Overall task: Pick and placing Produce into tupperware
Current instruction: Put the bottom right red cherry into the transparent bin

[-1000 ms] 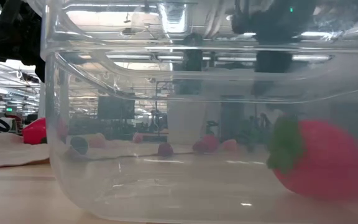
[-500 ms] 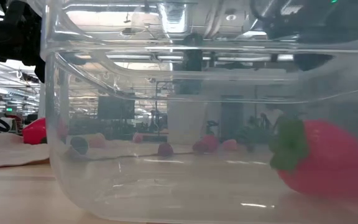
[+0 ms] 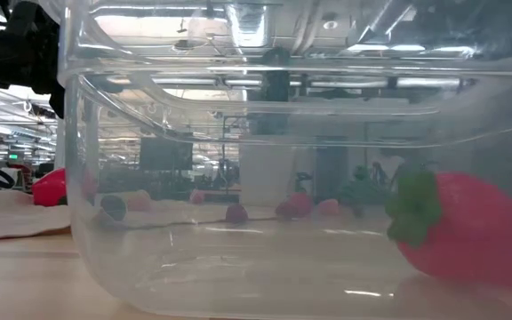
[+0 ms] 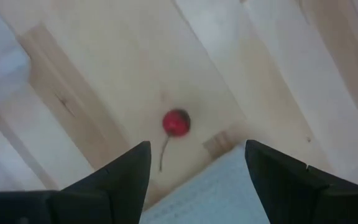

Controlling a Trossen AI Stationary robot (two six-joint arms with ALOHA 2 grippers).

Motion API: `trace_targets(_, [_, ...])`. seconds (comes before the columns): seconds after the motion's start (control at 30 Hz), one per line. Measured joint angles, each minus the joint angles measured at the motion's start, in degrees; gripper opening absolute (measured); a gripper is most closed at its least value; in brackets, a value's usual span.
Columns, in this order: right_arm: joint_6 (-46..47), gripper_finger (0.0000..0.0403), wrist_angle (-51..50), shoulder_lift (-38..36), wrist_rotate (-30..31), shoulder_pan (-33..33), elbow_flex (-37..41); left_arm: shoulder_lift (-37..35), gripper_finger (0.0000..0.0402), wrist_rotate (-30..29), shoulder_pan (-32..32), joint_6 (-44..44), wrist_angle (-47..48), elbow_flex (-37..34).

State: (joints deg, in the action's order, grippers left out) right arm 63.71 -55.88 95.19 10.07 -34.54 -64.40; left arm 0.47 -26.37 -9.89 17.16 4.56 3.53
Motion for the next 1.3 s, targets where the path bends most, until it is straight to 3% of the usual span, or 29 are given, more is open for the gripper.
trace_targets(0.63, [3.37,0.0286,5.93,9.84,-3.40,-2.86,-0.03,0.31,0.0149,-0.03,0.02,1.16,-0.09,-0.02])
trace_targets(0.93, [3.38,0.0283,8.52,10.17,-3.07,-2.87,-0.04,0.33,0.0149,-0.04,0.02,1.16,-0.40,-0.04])
trace_targets(1.3, [3.35,0.0210,8.97,10.17,-2.71,-2.78,0.00,0.33,0.0149,-0.02,0.00,1.49,-0.42,-0.04])
